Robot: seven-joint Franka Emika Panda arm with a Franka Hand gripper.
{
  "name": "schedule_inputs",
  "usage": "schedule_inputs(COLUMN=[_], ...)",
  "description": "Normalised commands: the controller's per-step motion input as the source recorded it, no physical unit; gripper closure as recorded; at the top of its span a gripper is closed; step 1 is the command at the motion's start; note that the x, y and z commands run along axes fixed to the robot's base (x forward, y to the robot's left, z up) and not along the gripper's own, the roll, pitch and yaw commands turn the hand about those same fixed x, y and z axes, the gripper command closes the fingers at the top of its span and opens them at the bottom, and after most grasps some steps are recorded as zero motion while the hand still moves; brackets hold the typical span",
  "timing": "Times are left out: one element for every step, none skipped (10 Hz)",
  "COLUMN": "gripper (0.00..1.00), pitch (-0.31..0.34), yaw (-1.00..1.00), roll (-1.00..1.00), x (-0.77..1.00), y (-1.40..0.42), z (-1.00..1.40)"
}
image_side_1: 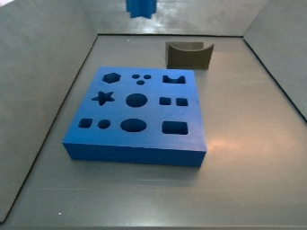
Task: Insert the star object.
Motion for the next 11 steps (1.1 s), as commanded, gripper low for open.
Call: schedule_inputs(gripper=[1.00, 1.00, 1.00, 1.00, 1.00, 1.00, 1.00, 1.00, 1.00, 1.00, 1.00], pitch=[-0.007, -0.004, -0.009, -0.020, 0.000, 0.000, 0.000, -0.019, -0.091, -0.021, 0.000], yaw=[-0.06, -0.01, 0.00, -0.07, -0.59, -0.81, -0.81, -0.72, -0.76, -0.91, -0.97], roll=[0.00, 0.00, -0.03, -0.08, -0.14, -0.14, -0.10, -0.13, -0.10, 0.00, 0.00], x=[-0.21, -0.19, -0.19, -0.26, -0.33, -0.33, -0.36, -0.43, -0.44, -0.29, -0.19], y=[0.00, 0.00, 0.00, 0.00, 0.00, 0.02, 0.02, 0.00, 0.00, 0.00, 0.00], z=[-1.00, -1.00, -1.00, -1.00, -0.89, -0.82, -0.73, -0.65, -0.57, -0.33, -0.23])
